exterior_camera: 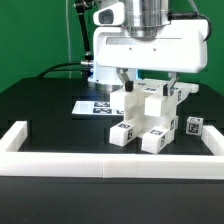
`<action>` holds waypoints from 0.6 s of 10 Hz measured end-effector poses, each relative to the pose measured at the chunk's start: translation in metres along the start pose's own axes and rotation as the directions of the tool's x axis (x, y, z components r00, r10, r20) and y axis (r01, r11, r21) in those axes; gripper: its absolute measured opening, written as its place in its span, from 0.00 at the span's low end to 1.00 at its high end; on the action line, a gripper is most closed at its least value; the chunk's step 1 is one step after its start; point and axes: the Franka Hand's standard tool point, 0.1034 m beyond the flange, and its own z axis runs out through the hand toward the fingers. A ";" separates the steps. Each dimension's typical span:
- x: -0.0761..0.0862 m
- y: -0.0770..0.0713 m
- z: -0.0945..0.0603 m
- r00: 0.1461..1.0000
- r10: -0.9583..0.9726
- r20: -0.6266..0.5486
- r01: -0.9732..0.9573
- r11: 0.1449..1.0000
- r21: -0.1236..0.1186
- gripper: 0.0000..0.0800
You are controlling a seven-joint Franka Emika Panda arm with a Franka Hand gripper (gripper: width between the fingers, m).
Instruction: Assemble chair
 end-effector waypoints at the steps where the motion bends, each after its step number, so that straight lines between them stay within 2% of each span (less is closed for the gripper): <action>1: 0.002 0.001 0.000 1.000 0.000 -0.002 0.000 1.000 0.000 0.81; 3: 0.007 0.001 -0.004 1.000 0.002 -0.009 -0.002 1.000 0.005 0.81; 4: 0.003 -0.002 -0.010 1.000 0.018 0.003 -0.018 1.000 0.009 0.81; 6: -0.009 -0.017 -0.031 0.997 0.074 0.018 -0.075 0.997 0.029 0.81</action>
Offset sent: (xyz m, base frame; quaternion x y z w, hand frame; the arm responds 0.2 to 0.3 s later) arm -0.0066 0.0002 0.0273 -0.0128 -0.0265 0.0187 0.9994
